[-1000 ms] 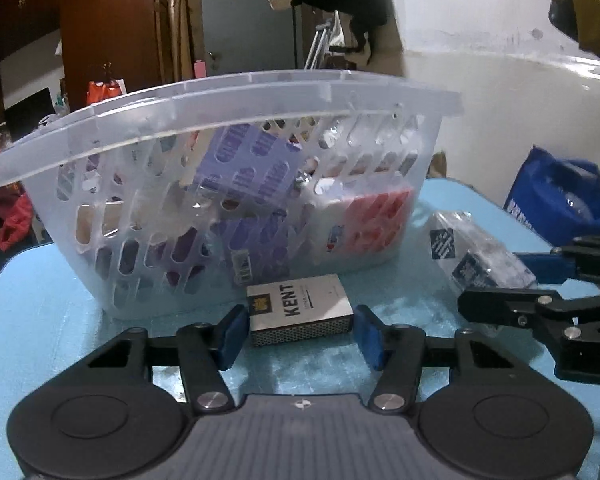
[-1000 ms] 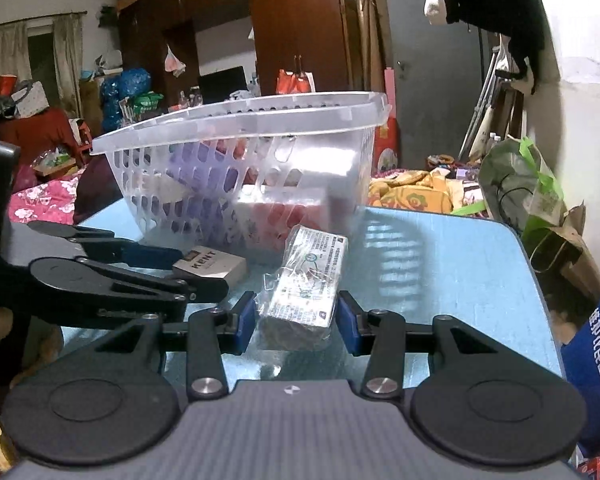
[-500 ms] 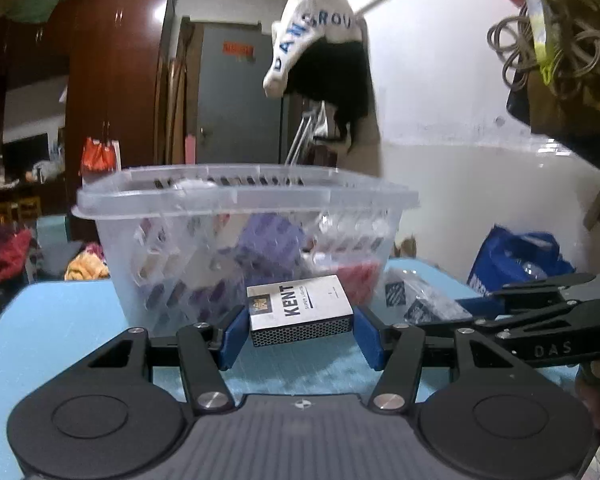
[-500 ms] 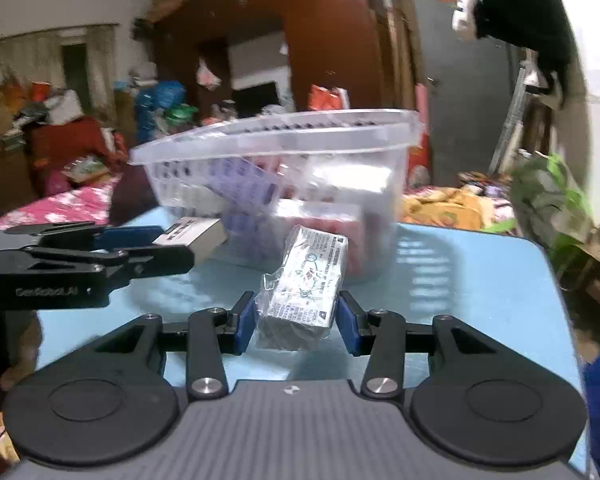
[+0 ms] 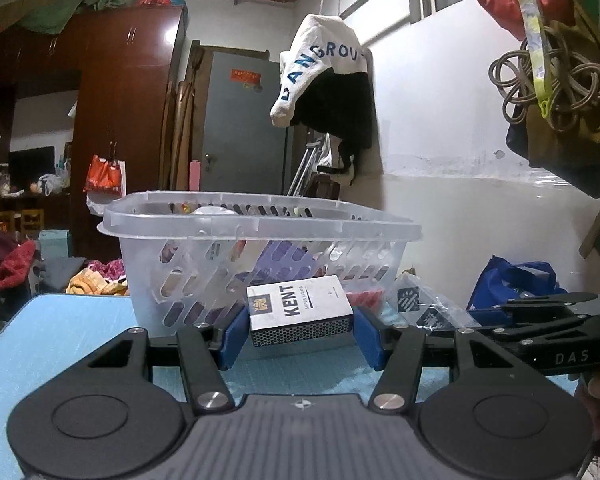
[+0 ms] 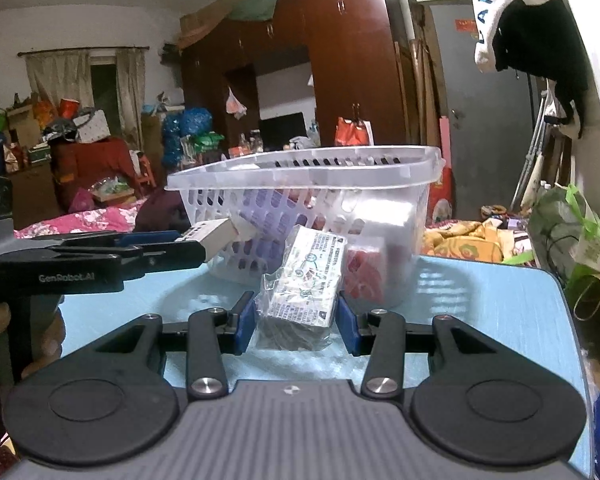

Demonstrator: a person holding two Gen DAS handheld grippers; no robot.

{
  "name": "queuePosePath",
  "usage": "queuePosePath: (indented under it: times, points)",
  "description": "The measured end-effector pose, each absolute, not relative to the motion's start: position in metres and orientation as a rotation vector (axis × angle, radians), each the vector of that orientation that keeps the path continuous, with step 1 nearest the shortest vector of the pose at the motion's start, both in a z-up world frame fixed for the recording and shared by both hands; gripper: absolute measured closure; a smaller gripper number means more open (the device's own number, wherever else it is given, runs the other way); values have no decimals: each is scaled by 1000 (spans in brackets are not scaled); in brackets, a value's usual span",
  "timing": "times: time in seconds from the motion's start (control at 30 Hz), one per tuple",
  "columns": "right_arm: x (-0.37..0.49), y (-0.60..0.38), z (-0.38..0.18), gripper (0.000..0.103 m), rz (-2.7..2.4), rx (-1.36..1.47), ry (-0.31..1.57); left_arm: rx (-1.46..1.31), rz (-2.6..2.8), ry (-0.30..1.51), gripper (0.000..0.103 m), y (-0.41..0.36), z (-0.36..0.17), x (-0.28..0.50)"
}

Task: Organize objects
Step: 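Grasp a clear labelled packet with the right gripper while the left grasps a KENT box, then carry both held items into the white basket and release them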

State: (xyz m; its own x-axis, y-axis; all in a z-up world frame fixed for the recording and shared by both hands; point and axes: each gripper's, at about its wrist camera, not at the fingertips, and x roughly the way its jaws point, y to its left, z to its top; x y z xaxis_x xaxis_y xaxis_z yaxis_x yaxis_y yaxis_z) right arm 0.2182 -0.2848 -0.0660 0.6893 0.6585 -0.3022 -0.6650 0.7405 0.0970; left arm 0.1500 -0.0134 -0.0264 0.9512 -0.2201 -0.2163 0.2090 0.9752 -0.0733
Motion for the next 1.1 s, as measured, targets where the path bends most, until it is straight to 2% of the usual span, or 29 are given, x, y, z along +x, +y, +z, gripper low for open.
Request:
queuePosePath:
  times: [0.3, 0.43, 0.53, 0.67, 0.8, 0.87, 0.9, 0.93, 0.97, 1.03, 1.1]
  points:
    - [197, -298, -62, 56, 746, 11, 148, -71, -251, 100, 42, -7, -18, 127]
    - [207, -297, -36, 56, 864, 160, 139, -89, -265, 75, 42, 3, 25, 135]
    - [225, -274, 7, 56, 817, 122, 132, -52, -249, 74, 42, 4, 69, 155]
    - [264, -243, 50, 56, 717, -1, 144, -78, -241, 161, 42, 8, 106, 202]
    - [302, -225, 57, 54, 651, -54, 202, -120, -222, 257, 42, 8, 102, 248]
    - [315, -216, 51, 49, 633, -87, 228, -106, -197, 278, 41, 8, 93, 267]
    - [319, -211, 47, 34, 639, -102, 243, -116, -179, 293, 37, 11, 89, 274]
    - [319, -210, 44, 18, 637, -117, 251, -134, -173, 318, 26, 16, 85, 281]
    - [321, -207, 40, 14, 614, -134, 246, -159, -179, 338, 20, 20, 81, 285]
    - [314, -208, 35, 1, 579, -165, 237, -171, -204, 346, 19, 28, 75, 281]
    - [303, -212, 33, 0, 591, -166, 252, -134, -191, 319, 13, 30, 71, 265]
